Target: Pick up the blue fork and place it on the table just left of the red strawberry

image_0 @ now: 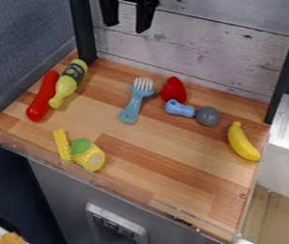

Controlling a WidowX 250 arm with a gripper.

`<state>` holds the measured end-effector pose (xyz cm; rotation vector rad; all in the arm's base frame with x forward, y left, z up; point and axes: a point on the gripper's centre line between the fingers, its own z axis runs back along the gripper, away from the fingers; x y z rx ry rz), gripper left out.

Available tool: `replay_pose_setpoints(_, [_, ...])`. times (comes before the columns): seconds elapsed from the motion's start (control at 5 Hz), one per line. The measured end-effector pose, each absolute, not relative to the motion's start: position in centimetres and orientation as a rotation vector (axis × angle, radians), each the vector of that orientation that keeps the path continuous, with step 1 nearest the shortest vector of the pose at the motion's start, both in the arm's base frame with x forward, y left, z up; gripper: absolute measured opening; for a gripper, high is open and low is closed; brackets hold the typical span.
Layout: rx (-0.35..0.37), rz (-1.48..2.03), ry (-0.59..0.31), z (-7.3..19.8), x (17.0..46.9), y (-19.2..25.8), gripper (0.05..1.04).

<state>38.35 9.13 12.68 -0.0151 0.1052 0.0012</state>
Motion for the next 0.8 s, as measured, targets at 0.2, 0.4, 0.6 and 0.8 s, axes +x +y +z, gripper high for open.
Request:
replay_pose_setpoints(0.2, [-0.014, -0.025, 0.118, 12.27, 38.67, 9.56, 0.999])
replay_pose_setpoints(0.4, [-0.017, -0.039, 0.118, 12.18, 38.80, 9.63, 0.999])
replay_pose_setpoints(0.6, [-0.025, -0.037, 0.119, 12.25, 38.85, 9.52, 0.998])
replay_pose_setpoints(0.8, [-0.028, -0.015, 0.123, 12.27, 38.99, 9.69, 0.996])
